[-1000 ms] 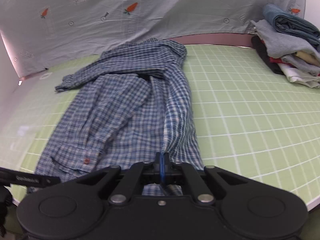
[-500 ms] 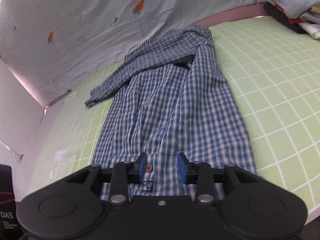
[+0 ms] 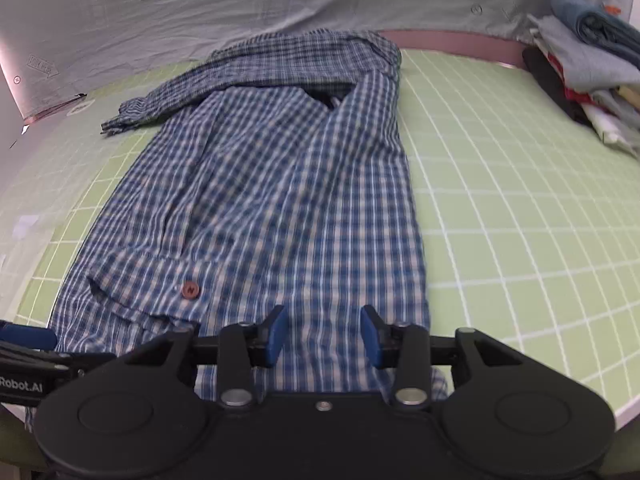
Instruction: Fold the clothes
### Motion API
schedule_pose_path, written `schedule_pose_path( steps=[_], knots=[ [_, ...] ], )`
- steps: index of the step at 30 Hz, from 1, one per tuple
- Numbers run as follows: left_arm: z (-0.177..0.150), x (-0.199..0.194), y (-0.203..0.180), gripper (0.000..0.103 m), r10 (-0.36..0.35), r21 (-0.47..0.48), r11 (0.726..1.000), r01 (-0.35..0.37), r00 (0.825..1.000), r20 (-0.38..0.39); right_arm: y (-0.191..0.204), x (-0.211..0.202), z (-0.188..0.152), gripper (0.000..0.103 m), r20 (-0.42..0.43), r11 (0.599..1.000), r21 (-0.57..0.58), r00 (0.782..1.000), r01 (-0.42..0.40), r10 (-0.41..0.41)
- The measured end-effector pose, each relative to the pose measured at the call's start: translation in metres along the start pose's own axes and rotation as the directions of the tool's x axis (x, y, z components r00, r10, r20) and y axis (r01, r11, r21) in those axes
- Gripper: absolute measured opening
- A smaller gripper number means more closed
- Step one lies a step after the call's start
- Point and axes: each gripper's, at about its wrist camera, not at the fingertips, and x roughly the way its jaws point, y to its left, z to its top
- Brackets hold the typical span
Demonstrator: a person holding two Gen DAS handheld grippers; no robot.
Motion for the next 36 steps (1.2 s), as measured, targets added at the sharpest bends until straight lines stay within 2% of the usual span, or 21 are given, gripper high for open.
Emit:
schedule_pose_path(
  steps=[2,4,6,8,17,21,25,28,32,36],
  knots=[
    [0.010,-0.008,0.009,0.091,-0.009,-0.039,0.999,0.010,1.000,0.024,-0.003,0.001,0.013,0.054,0.022,1.000,0.006,1.000,0.016,-0.016],
    [0.022,-0.013,0.018,0.090,0.017,-0.066,0.998,-0.013,0.999,0.051,-0.006,0.003,0.025,0.065,0.038,0.999,0.006,0.999,0.032,-0.033],
    [0.035,-0.018,0.027,0.091,0.047,-0.093,0.995,-0.039,0.996,0.077,-0.008,0.007,0.035,0.089,0.056,0.998,-0.010,0.996,0.068,-0.067],
    [0.049,-0.020,0.036,0.091,0.078,-0.117,0.991,-0.066,0.992,0.099,-0.009,0.012,0.047,0.103,0.092,0.995,-0.018,0.991,0.103,-0.101],
    [0.126,-0.002,0.074,0.091,0.180,-0.217,0.965,-0.147,0.974,0.137,-0.024,0.049,0.112,0.103,0.188,0.987,-0.036,0.971,0.153,-0.144],
    [0.172,0.015,0.095,0.091,0.231,-0.235,0.953,-0.193,0.962,0.144,-0.025,0.084,0.142,0.103,0.164,0.980,-0.074,0.971,0.185,-0.171],
    [0.218,0.037,0.115,0.091,0.278,-0.231,0.942,-0.243,0.952,0.131,-0.017,0.124,0.164,0.103,0.134,0.943,-0.182,0.957,0.279,-0.258],
    [0.247,0.055,0.127,0.091,0.303,-0.203,0.940,-0.274,0.944,0.132,-0.014,0.153,0.174,0.103,0.112,0.922,-0.246,0.954,0.299,-0.280],
    [0.269,0.071,0.139,0.091,0.308,-0.194,0.940,-0.282,0.943,0.125,-0.009,0.176,0.184,0.103,0.126,0.903,-0.272,0.943,0.332,-0.309],
    [0.278,0.080,0.143,0.090,0.301,-0.179,0.945,-0.276,0.944,0.136,-0.017,0.185,0.197,0.103,0.148,0.916,-0.193,0.934,0.351,-0.326]
  ],
)
